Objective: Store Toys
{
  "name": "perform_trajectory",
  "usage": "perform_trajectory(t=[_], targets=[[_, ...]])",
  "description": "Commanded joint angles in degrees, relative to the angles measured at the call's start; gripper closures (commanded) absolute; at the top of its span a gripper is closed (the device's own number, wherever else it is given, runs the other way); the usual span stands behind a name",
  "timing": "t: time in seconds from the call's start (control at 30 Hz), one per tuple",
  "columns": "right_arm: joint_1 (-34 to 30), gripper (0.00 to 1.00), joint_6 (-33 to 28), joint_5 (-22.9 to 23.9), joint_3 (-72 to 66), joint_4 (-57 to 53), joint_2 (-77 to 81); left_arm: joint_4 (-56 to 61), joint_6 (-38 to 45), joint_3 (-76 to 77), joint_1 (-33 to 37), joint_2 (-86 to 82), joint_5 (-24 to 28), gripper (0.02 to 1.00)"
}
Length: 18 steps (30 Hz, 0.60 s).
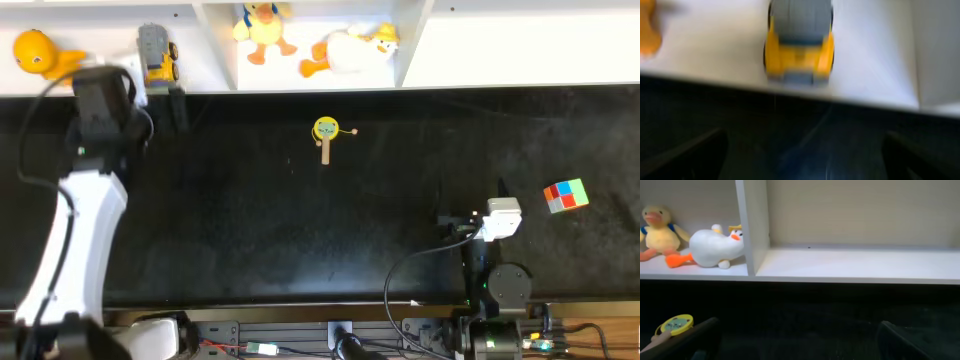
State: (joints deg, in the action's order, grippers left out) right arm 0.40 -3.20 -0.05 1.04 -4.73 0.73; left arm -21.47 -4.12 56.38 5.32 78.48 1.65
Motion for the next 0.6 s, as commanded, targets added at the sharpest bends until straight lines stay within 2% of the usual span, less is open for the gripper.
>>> perform_trajectory(t=[0.03,0.43,0.6], targets=[[0.2,0.007,0.3,-0.3,-0.8,0.3,-0.5,0.3,0.8,-5.4,0.1,-8.5,-0.5,0.02],[0.2,0.007,0.3,-0.3,-0.8,0.3,-0.5,1.2,0.6,-22.6,0.1,-34.4,-1.7,0.023],[0.2,0.005,0.3,-0.3,-0.8,0.2,-0.5,6.8,0.6,-30.1,0.1,-45.4,-0.9,0.02]])
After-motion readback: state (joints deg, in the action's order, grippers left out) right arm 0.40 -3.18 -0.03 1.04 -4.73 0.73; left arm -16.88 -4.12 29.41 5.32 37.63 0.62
